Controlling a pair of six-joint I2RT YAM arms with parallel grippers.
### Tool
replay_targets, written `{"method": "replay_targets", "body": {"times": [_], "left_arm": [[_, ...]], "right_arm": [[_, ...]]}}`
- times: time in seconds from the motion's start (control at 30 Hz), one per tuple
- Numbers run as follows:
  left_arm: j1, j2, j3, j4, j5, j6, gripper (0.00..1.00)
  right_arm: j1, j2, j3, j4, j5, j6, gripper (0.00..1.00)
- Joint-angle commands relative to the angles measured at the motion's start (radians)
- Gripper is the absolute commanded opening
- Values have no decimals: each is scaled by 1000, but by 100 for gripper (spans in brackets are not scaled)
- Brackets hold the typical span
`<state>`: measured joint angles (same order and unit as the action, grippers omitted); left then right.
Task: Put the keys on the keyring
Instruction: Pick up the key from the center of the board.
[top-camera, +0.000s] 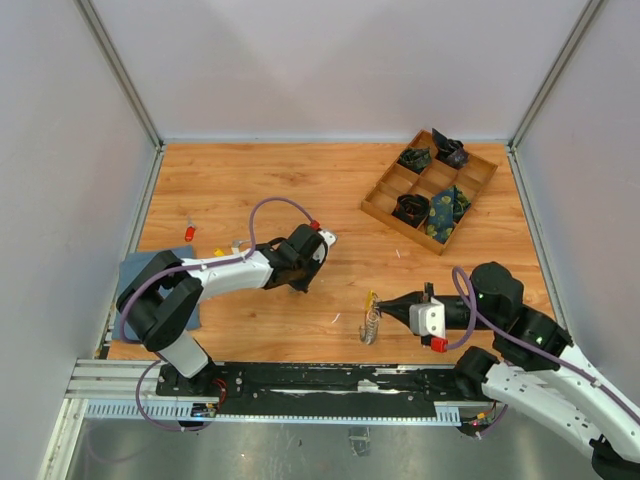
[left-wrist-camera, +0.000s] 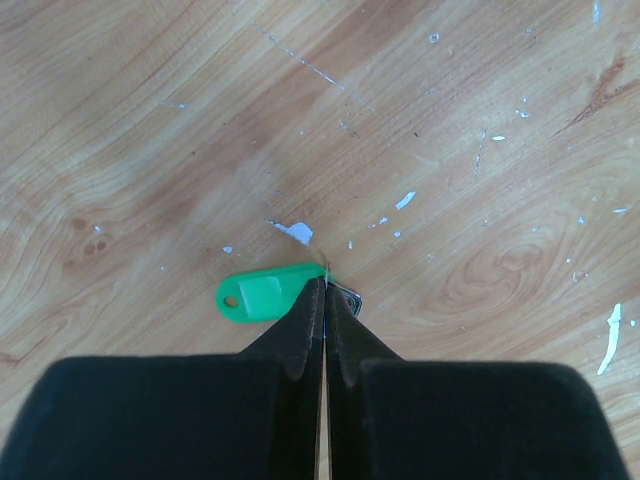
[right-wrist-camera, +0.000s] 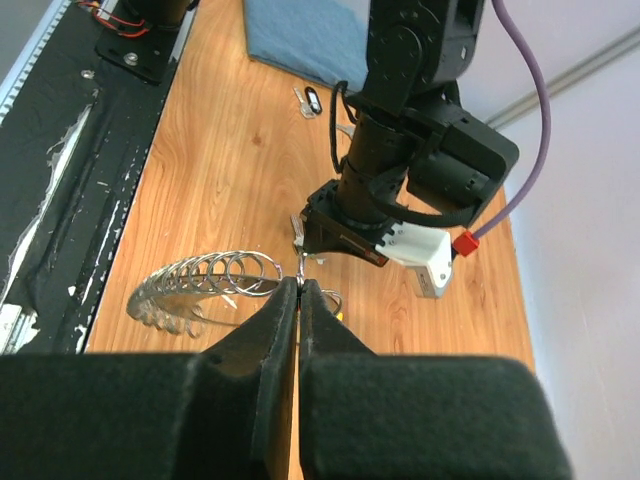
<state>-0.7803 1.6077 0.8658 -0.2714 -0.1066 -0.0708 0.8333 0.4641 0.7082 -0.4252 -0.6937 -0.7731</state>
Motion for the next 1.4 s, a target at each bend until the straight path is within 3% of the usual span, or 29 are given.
{"method": "replay_targets", "body": {"times": [0.0, 0.37, 0.63, 0.83, 1.07, 1.17, 1.37], "left_arm": [[6, -52, 9, 31, -26, 7, 0], [-5, -157, -24, 73, 113, 34, 1], [-91, -354, -21, 132, 124, 81, 0], [-152, -542, -74, 228, 79, 127, 1], [-201, -708, -100, 280, 68, 180, 1], [-222, -733, -91, 279, 90, 194, 0], [-287, -751, -72, 260, 125, 232, 0]], "right_arm": [[10, 44, 99, -19, 86, 123, 1], [11, 92, 171, -61, 132, 202, 3], [10, 180, 259, -159, 80, 369, 0], [9, 218, 278, -127, 73, 462, 1], [-68, 356, 314, -104, -206, 476, 1], [-134, 383, 290, 7, -359, 560, 1], [-226, 398, 254, 163, -511, 694, 1]]}}
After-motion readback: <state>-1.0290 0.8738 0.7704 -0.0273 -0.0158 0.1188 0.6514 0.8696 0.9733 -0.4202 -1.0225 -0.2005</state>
